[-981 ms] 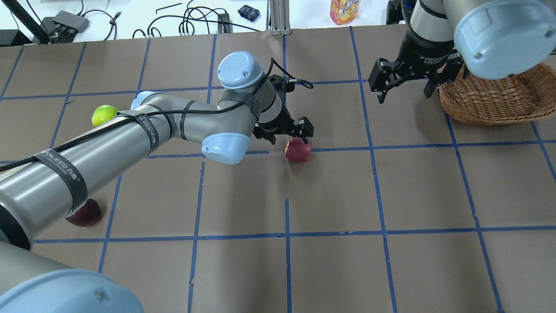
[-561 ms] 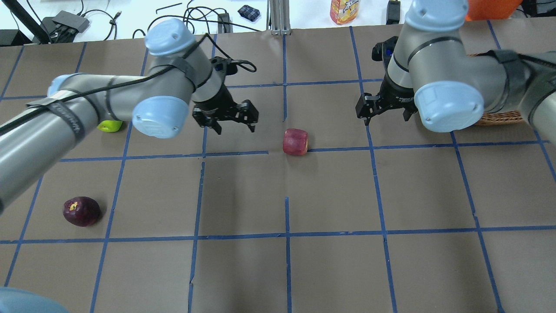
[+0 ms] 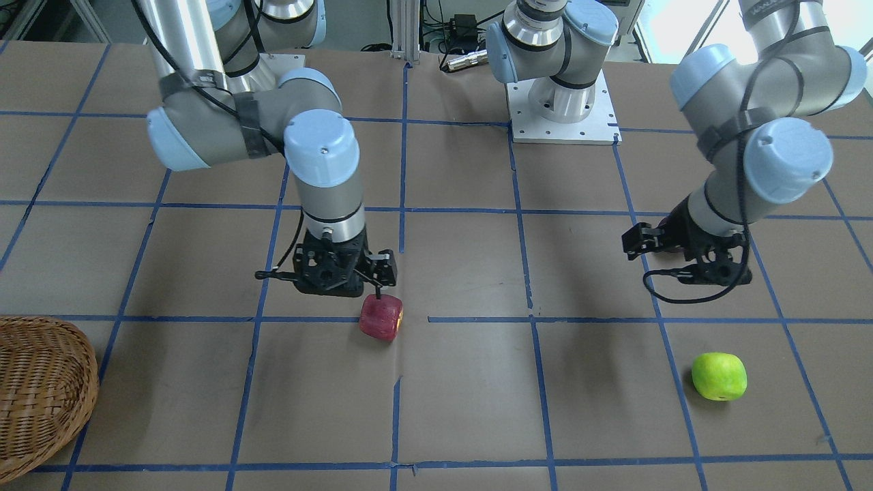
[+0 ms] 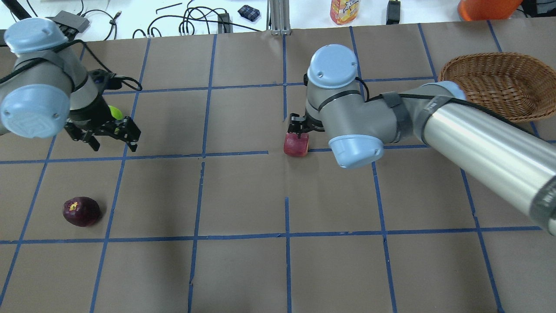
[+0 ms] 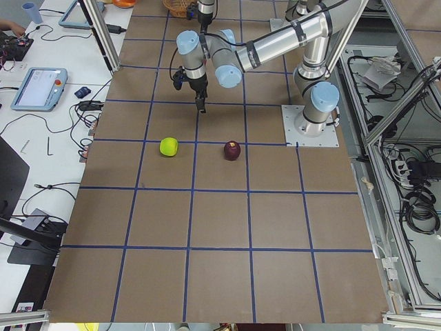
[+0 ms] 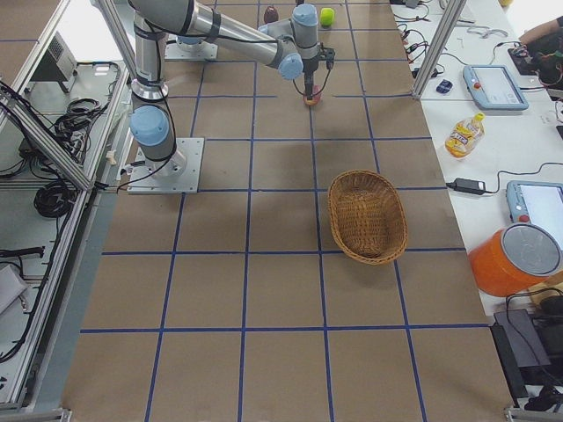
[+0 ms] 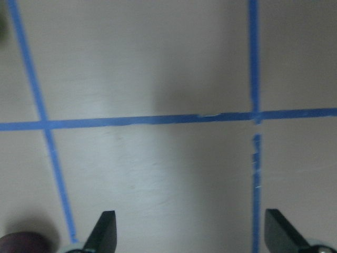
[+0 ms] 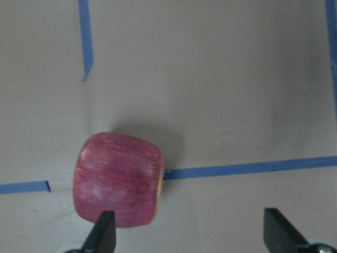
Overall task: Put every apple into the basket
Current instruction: 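Grasp the red apple with the right gripper while the left grasps the purple apple, then drop the red apple into the basket while the left lifts the purple apple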
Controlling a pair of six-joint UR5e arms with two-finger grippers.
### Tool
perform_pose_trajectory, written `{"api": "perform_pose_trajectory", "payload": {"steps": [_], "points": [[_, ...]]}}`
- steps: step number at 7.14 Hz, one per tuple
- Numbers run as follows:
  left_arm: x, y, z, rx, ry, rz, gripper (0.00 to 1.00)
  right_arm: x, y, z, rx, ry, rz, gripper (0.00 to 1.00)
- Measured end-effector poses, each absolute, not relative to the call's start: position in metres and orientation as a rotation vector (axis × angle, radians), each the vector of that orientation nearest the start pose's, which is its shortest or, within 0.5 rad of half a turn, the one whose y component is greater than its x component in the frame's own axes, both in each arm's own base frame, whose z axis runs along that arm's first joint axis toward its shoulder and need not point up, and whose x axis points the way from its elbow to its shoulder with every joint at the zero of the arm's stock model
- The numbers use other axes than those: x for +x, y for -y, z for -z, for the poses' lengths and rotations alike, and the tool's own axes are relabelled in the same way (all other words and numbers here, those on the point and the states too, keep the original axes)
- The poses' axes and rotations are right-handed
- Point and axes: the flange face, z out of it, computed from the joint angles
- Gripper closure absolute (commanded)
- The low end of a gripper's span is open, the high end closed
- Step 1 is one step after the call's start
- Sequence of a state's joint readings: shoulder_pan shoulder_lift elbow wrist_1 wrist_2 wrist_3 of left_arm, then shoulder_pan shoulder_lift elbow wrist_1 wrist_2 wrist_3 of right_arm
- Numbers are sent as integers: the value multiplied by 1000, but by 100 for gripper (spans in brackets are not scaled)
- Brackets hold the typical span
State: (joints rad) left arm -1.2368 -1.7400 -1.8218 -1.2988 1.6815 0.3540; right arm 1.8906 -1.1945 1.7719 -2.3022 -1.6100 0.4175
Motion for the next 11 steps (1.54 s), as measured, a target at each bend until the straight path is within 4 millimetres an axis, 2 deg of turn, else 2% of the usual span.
{"api": "perform_pose_trajectory", "payload": {"steps": [1, 2, 3, 5, 6, 7, 8, 9, 10, 11], "points": [[99, 511, -303, 53, -3089, -301, 0, 338, 537, -255, 181, -3123, 269, 0], [132, 496, -292, 56, -3108, -337, 0, 348, 541, -248, 179, -3156, 278, 0], [154, 482, -276, 37, -3128, -377, 0, 351, 543, -243, 177, -3176, 284, 0], [172, 460, -242, 42, -3140, -375, 0, 350, 543, -230, 179, -3191, 265, 1], [173, 448, -224, 44, -3137, -360, 0, 351, 546, -218, 177, -3195, 236, 15], [173, 436, -209, 42, -3133, -345, 0, 353, 549, -203, 174, -3199, 200, 46], [174, 429, -199, 41, -3134, -340, 13, 354, 553, -194, 174, -3202, 181, 64], [174, 425, -195, 37, -3138, -342, 54, 354, 555, -194, 175, -3201, 176, 68], [175, 423, -194, 36, -3140, -342, 89, 351, 558, -201, 179, -3195, 182, 69], [175, 425, -197, 42, -3137, -334, 99, 337, 570, -221, 190, -3187, 186, 69]]}}
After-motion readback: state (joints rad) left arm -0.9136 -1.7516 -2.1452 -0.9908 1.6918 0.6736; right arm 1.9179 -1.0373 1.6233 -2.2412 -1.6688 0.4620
